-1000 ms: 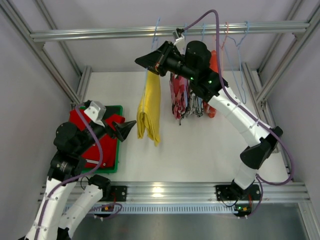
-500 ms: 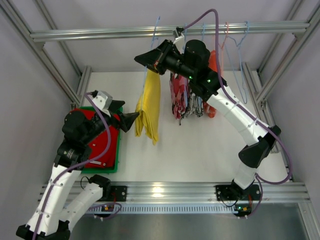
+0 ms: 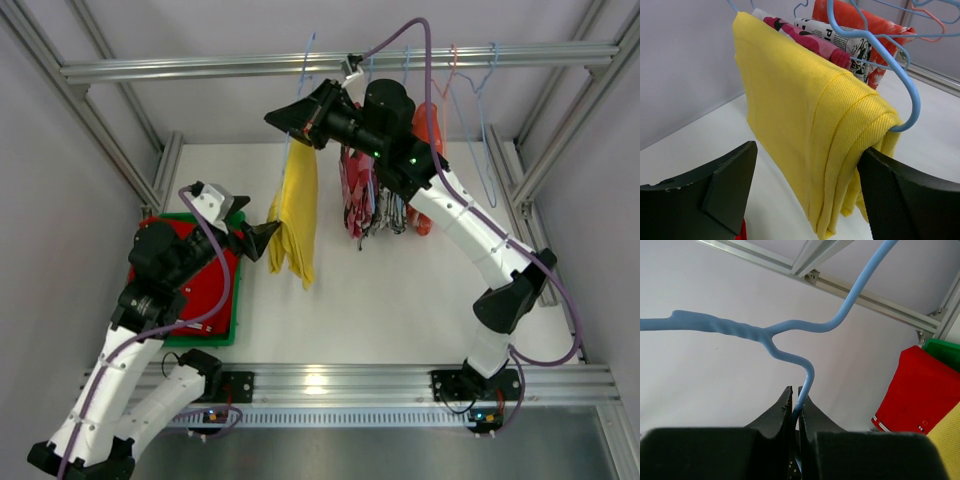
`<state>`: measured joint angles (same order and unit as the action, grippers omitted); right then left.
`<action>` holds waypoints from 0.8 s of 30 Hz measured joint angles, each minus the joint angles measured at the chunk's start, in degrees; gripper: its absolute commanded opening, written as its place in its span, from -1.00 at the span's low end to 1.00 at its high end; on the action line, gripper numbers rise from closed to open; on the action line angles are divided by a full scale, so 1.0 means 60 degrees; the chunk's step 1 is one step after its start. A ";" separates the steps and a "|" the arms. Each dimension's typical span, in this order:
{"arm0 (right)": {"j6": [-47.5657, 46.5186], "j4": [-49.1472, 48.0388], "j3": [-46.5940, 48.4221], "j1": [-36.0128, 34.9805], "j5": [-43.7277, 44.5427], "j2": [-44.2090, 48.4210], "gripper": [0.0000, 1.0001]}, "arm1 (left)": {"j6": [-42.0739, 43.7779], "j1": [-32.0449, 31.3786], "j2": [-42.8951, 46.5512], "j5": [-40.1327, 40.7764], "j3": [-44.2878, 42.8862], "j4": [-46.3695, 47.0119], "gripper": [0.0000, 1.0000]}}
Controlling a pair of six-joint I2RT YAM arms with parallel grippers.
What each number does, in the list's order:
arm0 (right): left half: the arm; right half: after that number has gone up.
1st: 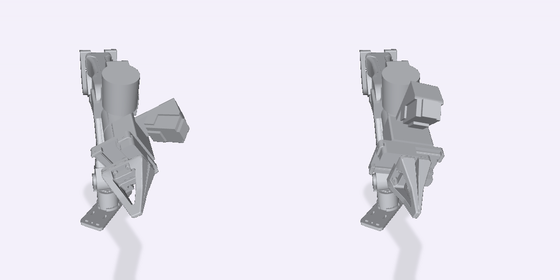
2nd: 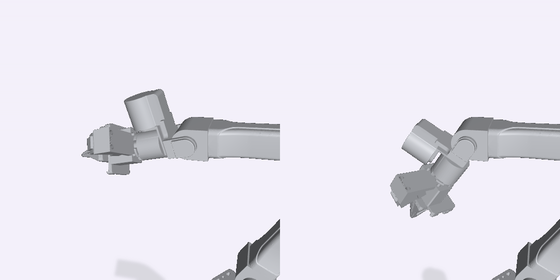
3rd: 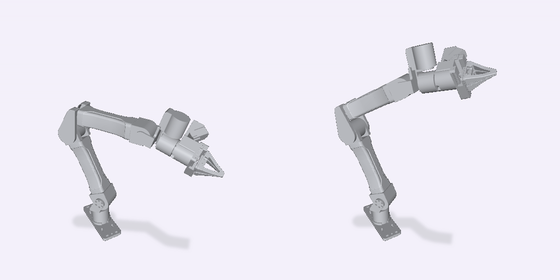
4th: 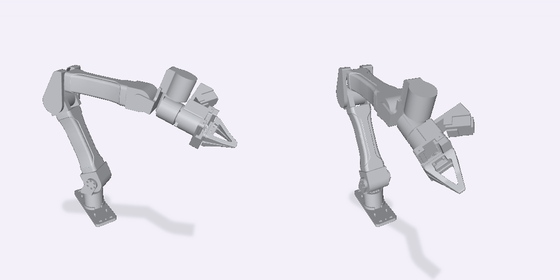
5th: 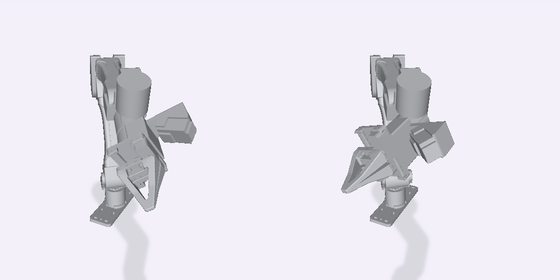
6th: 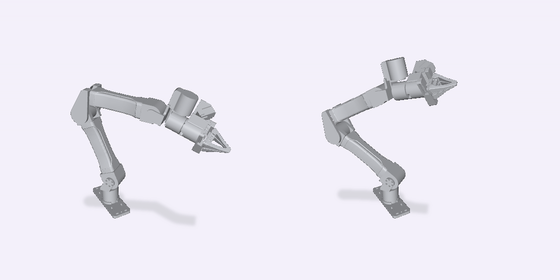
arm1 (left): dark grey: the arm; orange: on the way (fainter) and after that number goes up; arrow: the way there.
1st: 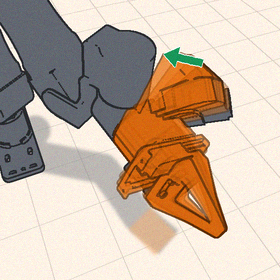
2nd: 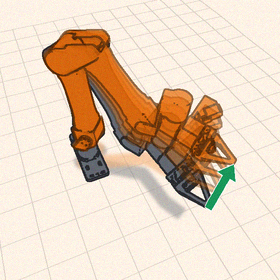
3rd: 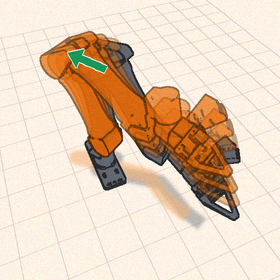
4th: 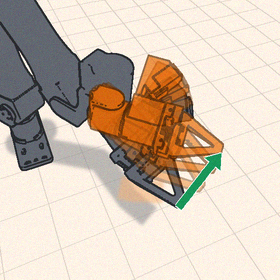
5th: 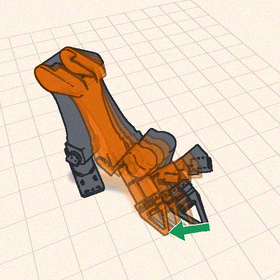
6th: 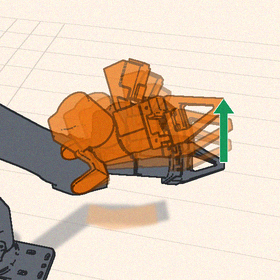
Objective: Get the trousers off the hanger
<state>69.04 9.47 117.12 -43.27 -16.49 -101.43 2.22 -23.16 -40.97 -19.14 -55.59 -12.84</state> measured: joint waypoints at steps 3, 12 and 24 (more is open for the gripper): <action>0.0000 -0.0004 0.0000 0.0000 0.0029 0.0000 -1.00 | 0.0040 -0.0044 -0.0095 0.0255 0.0004 0.0076 0.64; 0.0000 -0.0007 -0.0004 -0.0084 0.0029 0.0000 -1.00 | -0.0004 -0.0382 -0.0401 0.0696 0.0474 0.1027 0.80; 0.0011 -0.0007 -0.0004 -0.0138 0.0015 0.0000 -1.00 | 0.0146 -0.1035 -0.0805 0.1949 0.0900 0.1781 0.28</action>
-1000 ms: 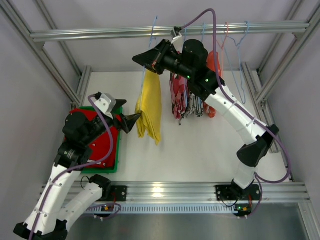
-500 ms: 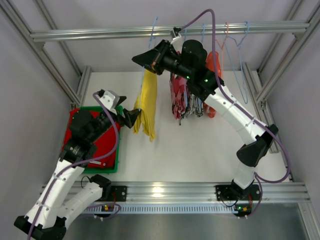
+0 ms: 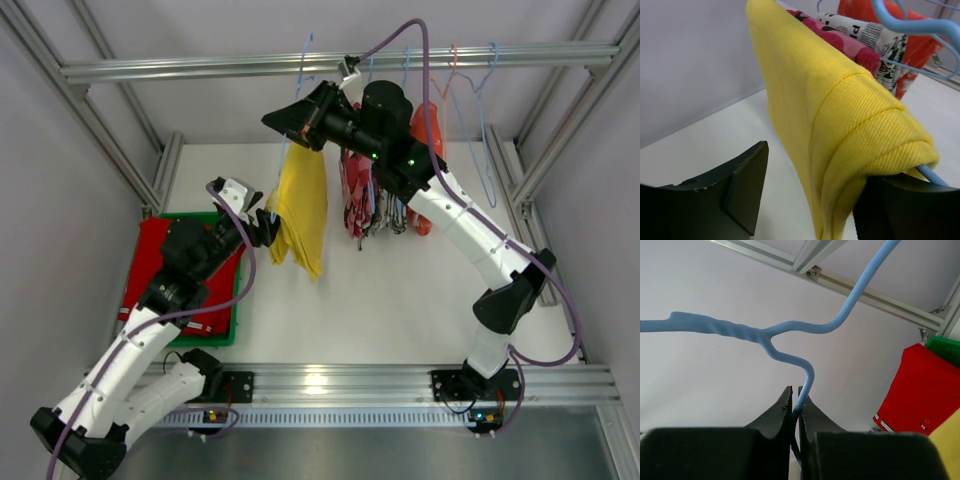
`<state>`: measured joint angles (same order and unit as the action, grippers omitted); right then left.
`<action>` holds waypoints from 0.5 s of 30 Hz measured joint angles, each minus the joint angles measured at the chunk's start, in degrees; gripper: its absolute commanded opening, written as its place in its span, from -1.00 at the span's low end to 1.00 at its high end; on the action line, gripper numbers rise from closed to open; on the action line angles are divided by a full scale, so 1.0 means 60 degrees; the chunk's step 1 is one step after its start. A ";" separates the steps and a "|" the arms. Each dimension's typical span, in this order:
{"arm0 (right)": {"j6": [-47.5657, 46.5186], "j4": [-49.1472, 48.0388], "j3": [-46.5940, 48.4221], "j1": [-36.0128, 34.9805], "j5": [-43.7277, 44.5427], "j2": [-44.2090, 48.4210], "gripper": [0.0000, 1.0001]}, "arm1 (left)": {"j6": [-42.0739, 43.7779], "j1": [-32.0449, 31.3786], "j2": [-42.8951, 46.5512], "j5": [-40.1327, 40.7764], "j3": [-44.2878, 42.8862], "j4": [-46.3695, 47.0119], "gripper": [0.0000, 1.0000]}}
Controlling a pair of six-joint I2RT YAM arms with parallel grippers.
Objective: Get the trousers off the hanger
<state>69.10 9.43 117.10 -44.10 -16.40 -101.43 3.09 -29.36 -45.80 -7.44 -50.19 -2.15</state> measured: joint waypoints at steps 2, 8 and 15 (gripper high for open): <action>0.0000 -0.0015 0.0000 0.0000 0.0025 0.0000 -1.00 | 0.0025 -0.0011 -0.0066 0.0397 0.0022 0.0135 0.07; -0.0011 -0.0091 -0.0153 0.0004 0.0047 0.0022 -1.00 | -0.0146 -0.0007 -0.0138 0.0681 -0.0007 0.0317 -0.84; -0.0295 -0.0302 -0.1982 0.0160 -0.0117 0.0725 -1.00 | -0.0597 0.0033 -0.0120 0.0681 -0.0645 -0.1333 -1.00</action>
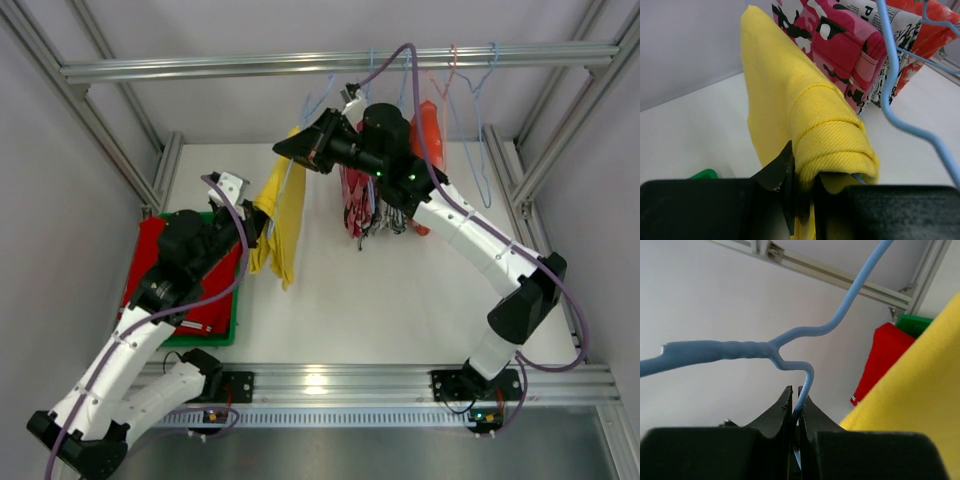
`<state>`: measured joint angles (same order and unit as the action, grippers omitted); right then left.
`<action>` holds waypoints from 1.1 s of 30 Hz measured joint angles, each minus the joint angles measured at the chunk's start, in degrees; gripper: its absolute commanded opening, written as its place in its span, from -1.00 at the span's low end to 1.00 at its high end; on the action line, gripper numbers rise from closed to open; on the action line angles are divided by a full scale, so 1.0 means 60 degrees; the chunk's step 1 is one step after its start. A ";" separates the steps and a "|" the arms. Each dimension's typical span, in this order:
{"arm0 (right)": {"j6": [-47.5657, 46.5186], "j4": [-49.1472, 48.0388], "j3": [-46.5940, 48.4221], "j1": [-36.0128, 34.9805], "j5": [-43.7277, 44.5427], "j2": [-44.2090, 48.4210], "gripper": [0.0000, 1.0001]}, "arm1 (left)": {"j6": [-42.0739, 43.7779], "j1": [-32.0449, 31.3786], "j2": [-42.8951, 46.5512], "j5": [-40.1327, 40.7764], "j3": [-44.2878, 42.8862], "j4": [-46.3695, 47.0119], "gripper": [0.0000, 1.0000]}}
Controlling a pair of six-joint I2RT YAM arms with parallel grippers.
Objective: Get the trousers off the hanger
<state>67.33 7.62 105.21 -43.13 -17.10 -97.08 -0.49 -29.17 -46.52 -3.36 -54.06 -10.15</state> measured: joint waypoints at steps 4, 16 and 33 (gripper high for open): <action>-0.0546 -0.0062 -0.1096 0.0029 -0.0168 0.0433 -1.00 | -0.0433 0.0237 -0.0029 -0.0087 -0.0637 -0.0856 -1.00; -0.2597 -0.0845 -0.2597 0.0033 -0.0514 0.0940 -1.00 | -0.2335 0.1228 -0.0663 -0.0718 -0.3009 -0.1122 -1.00; -0.3985 -0.0896 -0.3308 -0.0087 -0.0630 0.1311 -1.00 | -0.3322 0.3479 -0.0747 -0.0317 -0.6109 -0.1213 -1.00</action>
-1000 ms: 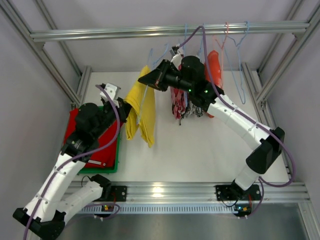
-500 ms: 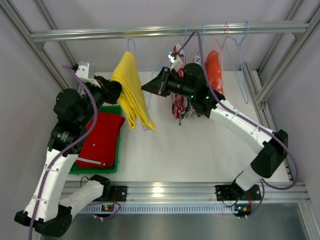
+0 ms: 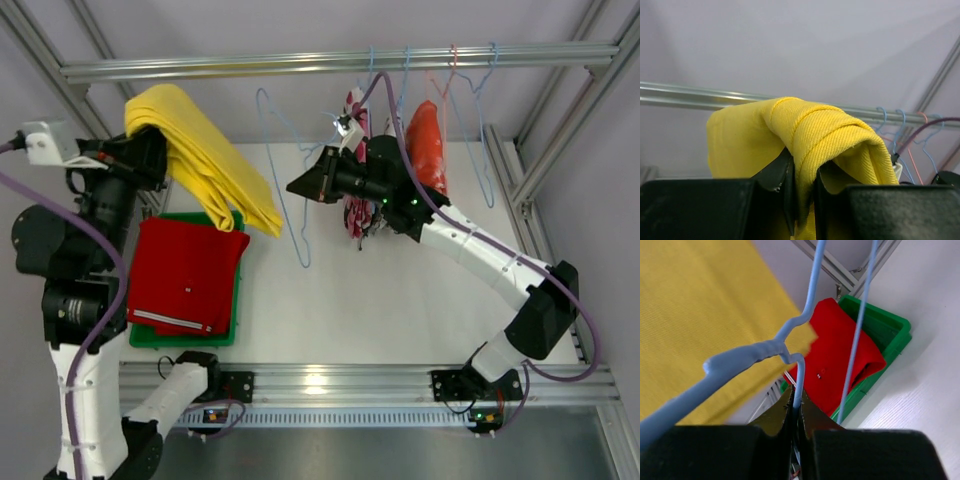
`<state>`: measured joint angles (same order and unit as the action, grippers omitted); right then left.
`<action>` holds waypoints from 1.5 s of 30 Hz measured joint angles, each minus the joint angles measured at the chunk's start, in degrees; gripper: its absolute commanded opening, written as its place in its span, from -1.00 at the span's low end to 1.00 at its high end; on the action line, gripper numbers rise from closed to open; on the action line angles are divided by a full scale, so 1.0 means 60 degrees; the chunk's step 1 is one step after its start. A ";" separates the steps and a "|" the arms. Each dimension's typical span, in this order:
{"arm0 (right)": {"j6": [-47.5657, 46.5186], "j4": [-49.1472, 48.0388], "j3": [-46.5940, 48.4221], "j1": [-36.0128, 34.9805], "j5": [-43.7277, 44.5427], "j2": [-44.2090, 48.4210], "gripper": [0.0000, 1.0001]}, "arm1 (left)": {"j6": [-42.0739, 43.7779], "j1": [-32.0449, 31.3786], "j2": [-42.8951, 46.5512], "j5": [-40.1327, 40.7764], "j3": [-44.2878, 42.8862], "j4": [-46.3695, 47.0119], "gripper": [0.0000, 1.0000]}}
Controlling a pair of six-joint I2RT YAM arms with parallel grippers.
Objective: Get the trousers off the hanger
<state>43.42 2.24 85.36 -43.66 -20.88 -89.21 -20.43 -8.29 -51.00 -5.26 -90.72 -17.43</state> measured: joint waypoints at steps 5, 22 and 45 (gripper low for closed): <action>-0.0149 -0.0011 -0.0302 -0.0018 -0.0007 0.0197 -1.00 | 0.0721 0.0743 0.0874 0.1060 -0.0240 -0.0171 -1.00; -0.1421 0.0375 -0.1195 -0.0029 -0.0036 0.1861 -1.00 | 0.5373 0.1355 0.5595 0.4197 0.3752 -0.1927 -1.00; -0.2426 0.1042 -0.2539 -0.0029 0.0339 0.3668 -1.00 | 0.6878 0.1832 0.5548 0.3843 0.8025 -0.3049 -1.00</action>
<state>28.86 8.49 70.13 -43.83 -18.85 -67.20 20.84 2.70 -17.72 17.80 -42.57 -35.73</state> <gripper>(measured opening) 0.010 0.180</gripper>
